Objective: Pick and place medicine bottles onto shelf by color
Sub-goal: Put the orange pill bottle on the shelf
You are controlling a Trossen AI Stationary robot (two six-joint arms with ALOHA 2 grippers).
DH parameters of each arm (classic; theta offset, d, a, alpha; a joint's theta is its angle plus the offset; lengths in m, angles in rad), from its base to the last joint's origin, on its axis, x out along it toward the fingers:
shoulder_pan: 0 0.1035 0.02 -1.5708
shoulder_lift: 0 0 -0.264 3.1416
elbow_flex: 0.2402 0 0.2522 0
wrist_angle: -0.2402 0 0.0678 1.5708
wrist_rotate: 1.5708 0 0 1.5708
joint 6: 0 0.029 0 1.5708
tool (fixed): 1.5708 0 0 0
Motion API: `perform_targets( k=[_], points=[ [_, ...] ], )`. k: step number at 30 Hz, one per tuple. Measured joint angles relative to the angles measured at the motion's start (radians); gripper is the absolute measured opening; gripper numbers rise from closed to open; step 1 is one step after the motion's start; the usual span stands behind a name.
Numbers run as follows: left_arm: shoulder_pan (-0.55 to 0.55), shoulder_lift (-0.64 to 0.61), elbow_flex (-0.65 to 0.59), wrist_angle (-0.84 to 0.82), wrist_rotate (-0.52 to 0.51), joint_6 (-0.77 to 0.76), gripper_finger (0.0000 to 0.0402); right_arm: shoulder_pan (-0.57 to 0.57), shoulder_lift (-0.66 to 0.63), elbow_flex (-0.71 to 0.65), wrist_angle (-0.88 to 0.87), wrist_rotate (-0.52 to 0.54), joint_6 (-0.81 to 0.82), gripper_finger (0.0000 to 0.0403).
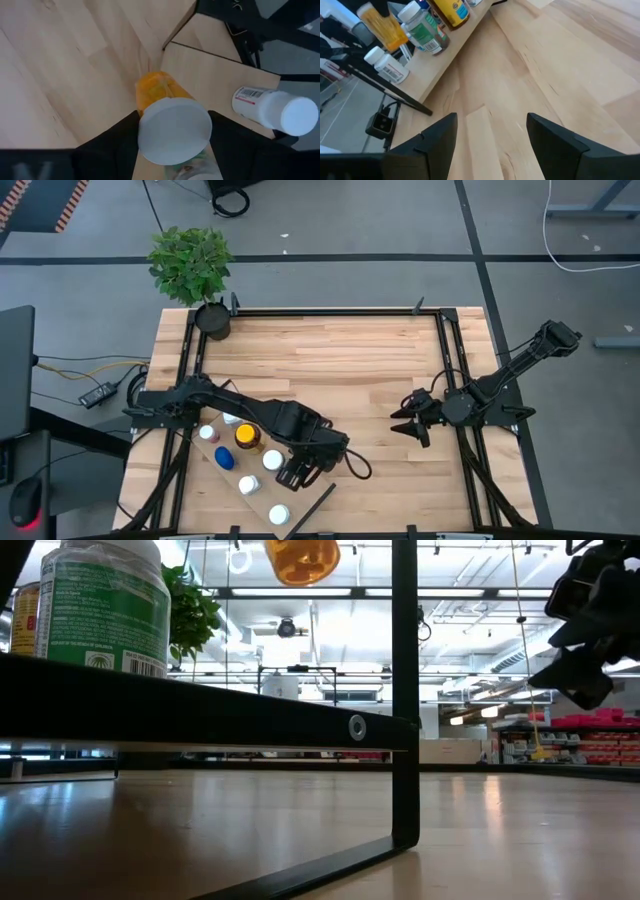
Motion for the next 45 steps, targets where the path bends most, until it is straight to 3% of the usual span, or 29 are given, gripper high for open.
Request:
perform_targets(
  k=[19, 45],
  points=[
    [-0.065, 0.087, -0.001, 0.001, 0.010, -0.067, 0.0213, 0.000, 0.000, 0.000, -0.013, -0.031, 0.018, 0.0246],
    [-0.083, 0.154, -0.001, 0.013, 0.096, -0.027, 0.0215, 0.000, 0.006, 0.000, -0.028, -0.037, 0.032, 0.0246]
  ],
)
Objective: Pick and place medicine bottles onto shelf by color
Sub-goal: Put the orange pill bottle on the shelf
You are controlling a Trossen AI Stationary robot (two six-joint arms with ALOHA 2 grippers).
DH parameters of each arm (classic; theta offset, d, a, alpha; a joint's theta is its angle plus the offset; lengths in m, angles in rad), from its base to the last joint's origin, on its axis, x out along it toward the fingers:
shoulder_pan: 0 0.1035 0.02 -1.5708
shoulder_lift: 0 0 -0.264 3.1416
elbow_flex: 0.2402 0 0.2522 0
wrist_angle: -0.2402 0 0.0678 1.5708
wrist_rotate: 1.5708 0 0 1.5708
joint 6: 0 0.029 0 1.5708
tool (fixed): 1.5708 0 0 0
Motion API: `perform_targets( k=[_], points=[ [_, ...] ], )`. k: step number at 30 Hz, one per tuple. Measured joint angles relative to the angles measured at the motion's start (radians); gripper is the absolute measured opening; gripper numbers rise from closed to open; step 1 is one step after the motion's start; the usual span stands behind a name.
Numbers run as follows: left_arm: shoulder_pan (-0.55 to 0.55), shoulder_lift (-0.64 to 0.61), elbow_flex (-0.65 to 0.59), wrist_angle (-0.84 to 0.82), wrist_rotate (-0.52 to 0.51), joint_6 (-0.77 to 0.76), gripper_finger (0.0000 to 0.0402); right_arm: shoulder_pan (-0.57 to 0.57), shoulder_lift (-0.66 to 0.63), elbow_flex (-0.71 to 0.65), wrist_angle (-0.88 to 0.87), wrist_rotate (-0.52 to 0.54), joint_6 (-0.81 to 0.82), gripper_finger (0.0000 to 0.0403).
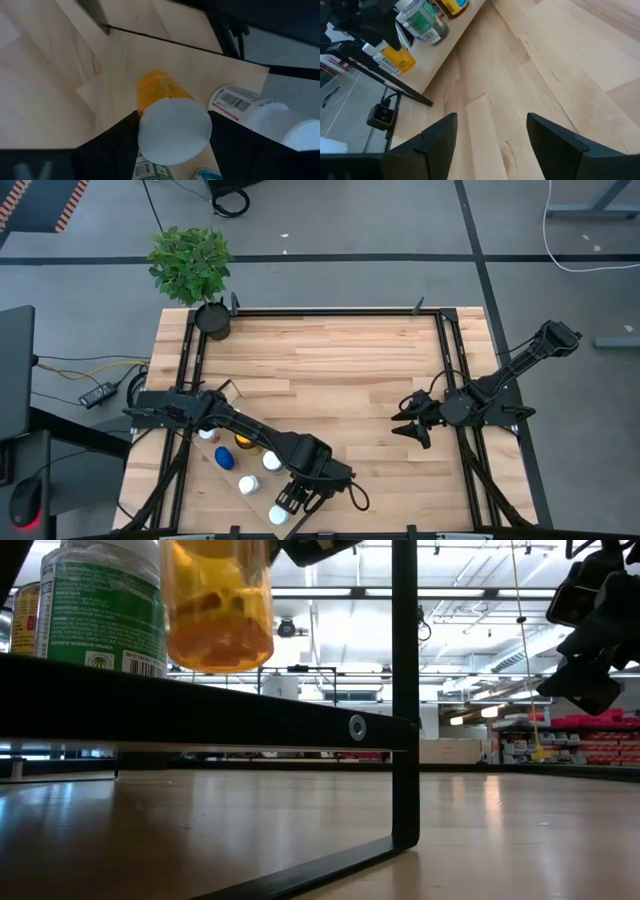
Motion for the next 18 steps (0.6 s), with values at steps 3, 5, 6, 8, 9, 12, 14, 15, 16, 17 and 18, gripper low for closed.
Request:
perform_targets(
  k=[3, 5, 6, 8, 9, 12, 14, 15, 16, 17, 18],
  points=[
    [-0.003, 0.013, 0.002, -0.006, -0.003, -0.011, 0.0218, 0.000, 0.000, 0.000, 0.000, 0.000, -0.004, 0.0246],
    [-0.002, 0.030, 0.000, -0.033, -0.006, -0.022, 0.0223, 0.000, 0.000, 0.000, -0.001, 0.001, -0.007, 0.0246],
    [-0.001, 0.035, 0.000, -0.028, -0.007, -0.031, 0.0226, 0.000, 0.000, 0.000, -0.001, 0.001, -0.008, 0.0246],
    [-0.001, 0.041, 0.001, -0.024, -0.008, -0.037, 0.0229, 0.000, 0.000, 0.000, -0.001, 0.000, -0.007, 0.0246],
    [-0.001, 0.041, 0.001, -0.014, -0.008, -0.041, 0.0229, 0.000, 0.000, 0.000, -0.001, 0.000, -0.003, 0.0246],
    [-0.001, 0.044, 0.001, 0.018, -0.008, -0.061, 0.0228, 0.000, 0.000, 0.000, 0.000, -0.004, 0.000, 0.0246],
    [-0.002, 0.044, 0.000, 0.019, -0.008, -0.065, 0.0225, 0.000, 0.000, 0.000, 0.000, -0.005, 0.001, 0.0246],
    [-0.002, 0.044, 0.000, 0.018, -0.008, -0.065, 0.0224, 0.000, 0.000, 0.000, 0.000, -0.005, 0.001, 0.0246],
    [-0.002, 0.044, 0.000, 0.016, -0.008, -0.066, 0.0223, 0.000, 0.000, 0.000, 0.000, -0.005, 0.002, 0.0246],
    [-0.003, 0.044, 0.000, 0.013, -0.008, -0.066, 0.0223, 0.000, 0.000, 0.000, 0.000, -0.006, 0.001, 0.0246],
    [-0.003, 0.044, 0.000, 0.012, -0.008, -0.066, 0.0224, 0.000, 0.000, 0.000, 0.000, -0.007, 0.001, 0.0246]
  ],
)
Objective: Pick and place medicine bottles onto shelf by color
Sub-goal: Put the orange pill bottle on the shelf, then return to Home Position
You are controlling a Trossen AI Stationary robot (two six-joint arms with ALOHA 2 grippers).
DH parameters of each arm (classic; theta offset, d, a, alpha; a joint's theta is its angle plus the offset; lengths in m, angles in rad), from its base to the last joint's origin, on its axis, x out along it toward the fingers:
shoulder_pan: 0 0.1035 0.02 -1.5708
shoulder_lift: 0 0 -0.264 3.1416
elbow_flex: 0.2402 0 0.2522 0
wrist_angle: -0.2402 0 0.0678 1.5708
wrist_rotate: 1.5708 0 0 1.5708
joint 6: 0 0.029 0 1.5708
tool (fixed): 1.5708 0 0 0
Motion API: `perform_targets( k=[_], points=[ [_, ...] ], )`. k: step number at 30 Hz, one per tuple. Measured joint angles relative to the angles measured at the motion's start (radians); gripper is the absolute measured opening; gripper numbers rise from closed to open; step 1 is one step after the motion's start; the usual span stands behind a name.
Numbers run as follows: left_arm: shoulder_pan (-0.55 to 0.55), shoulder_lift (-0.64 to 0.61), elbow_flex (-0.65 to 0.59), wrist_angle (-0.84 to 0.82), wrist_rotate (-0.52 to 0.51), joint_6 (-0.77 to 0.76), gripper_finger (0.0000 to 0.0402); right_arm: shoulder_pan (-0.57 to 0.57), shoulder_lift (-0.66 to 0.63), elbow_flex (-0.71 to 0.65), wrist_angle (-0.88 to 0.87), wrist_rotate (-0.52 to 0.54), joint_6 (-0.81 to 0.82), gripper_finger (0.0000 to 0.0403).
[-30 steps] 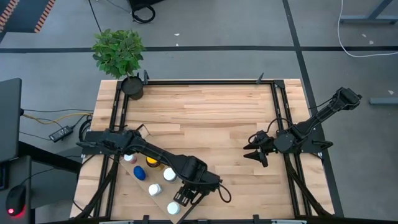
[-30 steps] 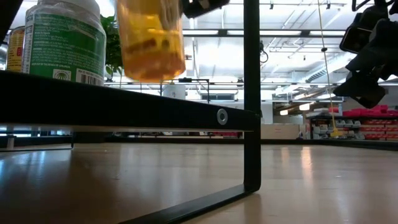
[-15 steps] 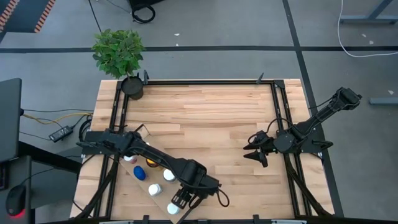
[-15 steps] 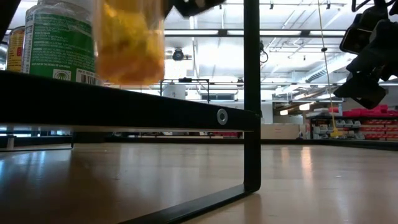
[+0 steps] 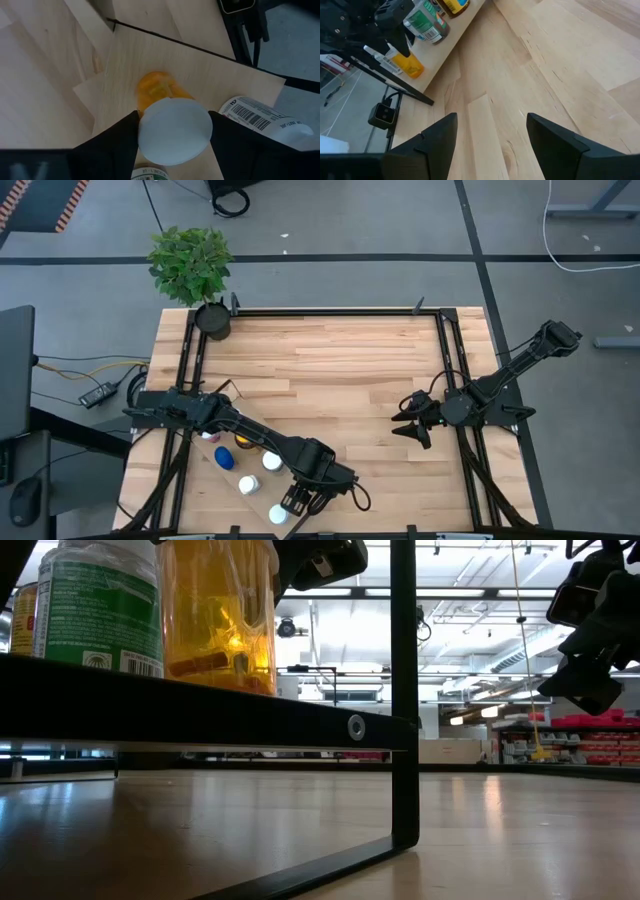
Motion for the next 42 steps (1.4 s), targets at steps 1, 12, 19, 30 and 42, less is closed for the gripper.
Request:
perform_targets(
  k=[1, 12, 19, 30, 42],
  points=[
    [0.000, 0.000, 0.000, 0.000, 0.000, -0.002, 0.0226, 0.000, 0.000, 0.000, 0.000, 0.000, 0.001, 0.0246],
    [0.000, 0.000, 0.000, -0.043, 0.000, -0.025, 0.0258, 0.000, 0.000, 0.000, 0.000, 0.000, 0.001, 0.0246],
    [-0.001, -0.006, 0.001, -0.077, 0.000, -0.029, 0.0273, 0.000, 0.000, 0.000, 0.000, 0.000, 0.001, 0.0246],
    [0.014, -0.016, 0.082, -0.092, -0.011, -0.052, 0.0277, 0.000, 0.000, 0.000, 0.000, 0.000, -0.002, 0.0246],
    [0.034, -0.063, 0.089, -0.180, -0.028, -0.103, 0.0275, 0.000, 0.000, 0.000, 0.007, -0.013, 0.005, 0.0246]
  ],
)
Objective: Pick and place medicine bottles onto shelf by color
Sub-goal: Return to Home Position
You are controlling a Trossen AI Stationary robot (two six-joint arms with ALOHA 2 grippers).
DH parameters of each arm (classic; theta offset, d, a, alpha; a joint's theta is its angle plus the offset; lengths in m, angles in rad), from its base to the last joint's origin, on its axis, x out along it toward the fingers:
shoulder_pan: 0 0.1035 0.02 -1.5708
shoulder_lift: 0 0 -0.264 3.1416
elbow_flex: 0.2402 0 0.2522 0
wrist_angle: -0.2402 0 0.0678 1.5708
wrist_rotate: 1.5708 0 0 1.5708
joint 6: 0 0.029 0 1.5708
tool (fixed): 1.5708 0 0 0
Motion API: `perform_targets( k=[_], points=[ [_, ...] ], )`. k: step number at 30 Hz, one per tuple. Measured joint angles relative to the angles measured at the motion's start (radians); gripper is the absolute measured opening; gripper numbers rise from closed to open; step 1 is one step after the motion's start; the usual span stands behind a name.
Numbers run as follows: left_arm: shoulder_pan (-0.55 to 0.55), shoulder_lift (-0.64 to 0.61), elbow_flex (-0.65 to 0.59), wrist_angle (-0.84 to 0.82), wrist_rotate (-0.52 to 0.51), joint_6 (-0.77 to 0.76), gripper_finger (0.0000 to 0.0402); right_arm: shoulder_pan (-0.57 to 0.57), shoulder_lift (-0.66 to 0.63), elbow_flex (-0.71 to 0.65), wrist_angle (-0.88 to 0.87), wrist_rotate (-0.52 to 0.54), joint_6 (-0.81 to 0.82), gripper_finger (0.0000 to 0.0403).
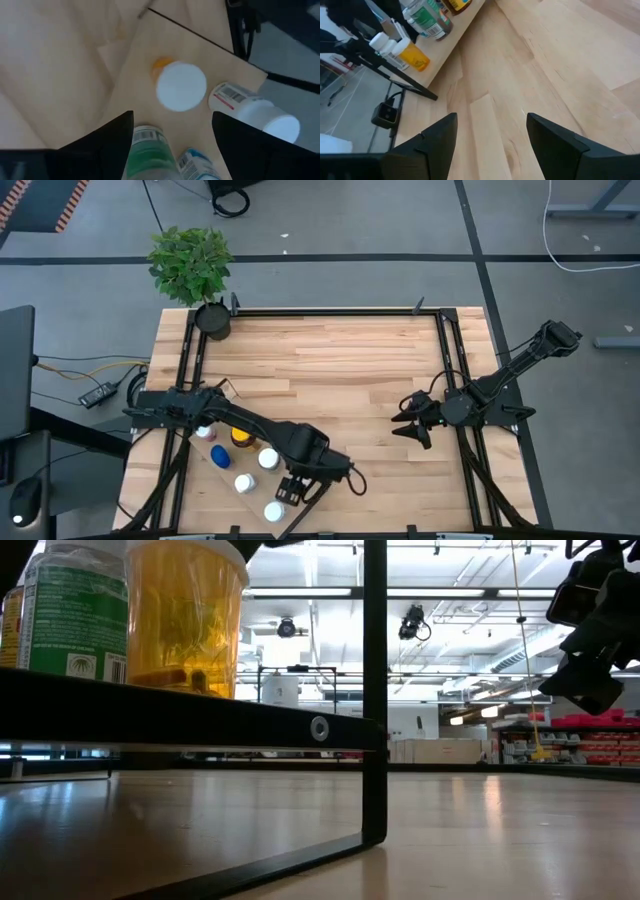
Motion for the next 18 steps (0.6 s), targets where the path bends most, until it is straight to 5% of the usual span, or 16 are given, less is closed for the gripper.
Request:
perform_targets(
  k=[10, 18],
  points=[
    [0.104, -0.098, 0.000, 0.043, -0.079, -0.143, 0.0266, -0.011, 0.000, 0.000, 0.073, -0.021, 0.096, 0.0246],
    [0.219, -0.235, 0.000, 0.299, -0.260, -0.140, 0.0201, -0.055, -0.001, 0.000, 0.210, -0.018, 0.086, 0.0242]
  ],
)
